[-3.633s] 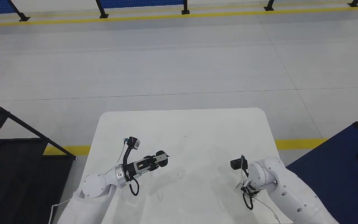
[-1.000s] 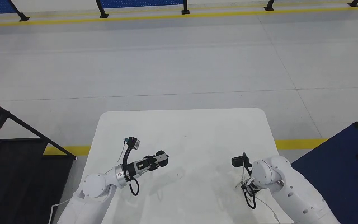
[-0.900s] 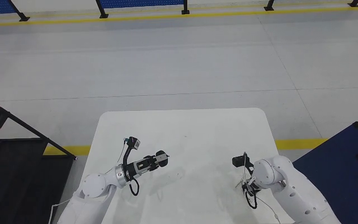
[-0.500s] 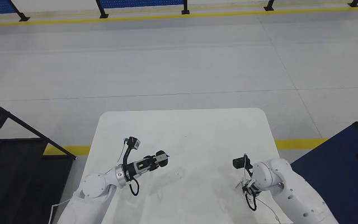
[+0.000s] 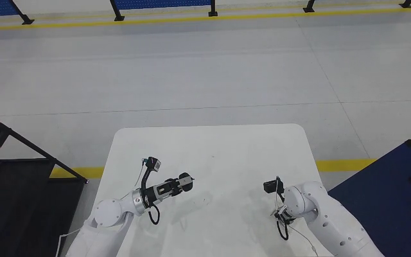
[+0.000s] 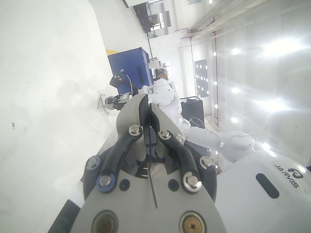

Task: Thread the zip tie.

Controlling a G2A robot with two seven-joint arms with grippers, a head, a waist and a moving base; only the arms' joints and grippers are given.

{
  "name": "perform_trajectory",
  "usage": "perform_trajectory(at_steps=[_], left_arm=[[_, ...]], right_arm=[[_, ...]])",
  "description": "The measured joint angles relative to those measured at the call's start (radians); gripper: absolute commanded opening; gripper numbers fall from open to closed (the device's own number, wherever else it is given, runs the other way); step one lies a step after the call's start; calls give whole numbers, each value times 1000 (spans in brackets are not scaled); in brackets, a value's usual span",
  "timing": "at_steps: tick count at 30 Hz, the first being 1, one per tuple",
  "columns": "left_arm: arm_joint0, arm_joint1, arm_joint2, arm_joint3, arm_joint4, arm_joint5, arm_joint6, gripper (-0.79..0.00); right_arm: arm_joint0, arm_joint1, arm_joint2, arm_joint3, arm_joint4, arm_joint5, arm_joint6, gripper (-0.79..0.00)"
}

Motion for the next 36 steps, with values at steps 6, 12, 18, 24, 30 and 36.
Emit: perform_trajectory(at_steps=[6, 12, 18, 24, 30, 36], left_arm=[[0, 0, 0, 0, 0, 0, 0, -785], [0, 0, 0, 0, 0, 0, 0, -785], [0, 0, 0, 0, 0, 0, 0, -785], [0, 0, 0, 0, 0, 0, 0, -785], [0, 0, 0, 0, 0, 0, 0, -785], [0, 0, 0, 0, 0, 0, 0, -785]], right_arm=[[4, -7, -13, 7, -6, 11, -22, -702], [-2, -11, -18, 11, -13, 19, -40, -754], [-2, -15, -21, 19, -21, 19, -43, -785], [-4, -15, -10, 14, -29, 20, -39, -785], [-32, -3, 54, -37, -2, 10, -17, -785], [-76, 10, 126, -87, 25, -6, 1, -785]])
